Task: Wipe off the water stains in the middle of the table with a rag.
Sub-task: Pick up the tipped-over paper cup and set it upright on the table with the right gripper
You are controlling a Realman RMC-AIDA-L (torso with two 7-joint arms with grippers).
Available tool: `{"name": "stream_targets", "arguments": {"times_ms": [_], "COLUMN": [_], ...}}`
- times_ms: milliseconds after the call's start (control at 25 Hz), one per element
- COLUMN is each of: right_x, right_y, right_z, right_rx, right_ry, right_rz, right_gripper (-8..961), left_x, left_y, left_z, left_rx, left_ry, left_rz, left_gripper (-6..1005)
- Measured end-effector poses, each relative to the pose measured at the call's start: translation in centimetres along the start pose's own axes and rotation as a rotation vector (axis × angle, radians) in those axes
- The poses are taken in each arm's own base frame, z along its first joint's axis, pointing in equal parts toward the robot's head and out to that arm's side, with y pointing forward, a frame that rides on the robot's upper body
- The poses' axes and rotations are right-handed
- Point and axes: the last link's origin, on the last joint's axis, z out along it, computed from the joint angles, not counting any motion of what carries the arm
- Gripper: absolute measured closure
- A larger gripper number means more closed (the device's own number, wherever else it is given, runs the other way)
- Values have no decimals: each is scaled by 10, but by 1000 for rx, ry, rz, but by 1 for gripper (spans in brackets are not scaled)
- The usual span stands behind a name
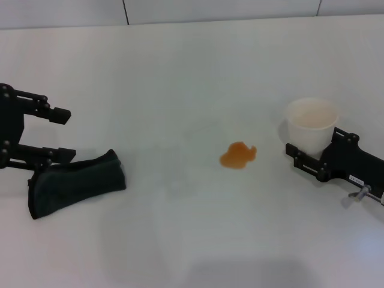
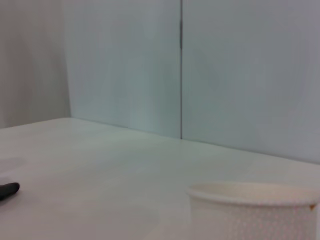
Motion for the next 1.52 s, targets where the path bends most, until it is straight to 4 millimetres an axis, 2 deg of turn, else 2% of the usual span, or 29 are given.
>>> {"name": "stream_targets", "arguments": {"times_ms": [1000, 1200, 1520], "right_x": [4, 6, 8], "right_y": [0, 1, -1], "right_z": [-4, -7, -12], "right_rx": [12, 16, 12], "right_ry": [7, 13, 22], "right_rz": [21, 34, 63], "right_gripper": [237, 151, 125], "left_x": [2, 2, 0], "left_y": [1, 1, 1], "left_z": [3, 3, 1], "left_rx": [-8, -8, -5], "left_ry": [-8, -8, -11], "left_rz": [9, 9, 4], "left_gripper": [322, 322, 322]}}
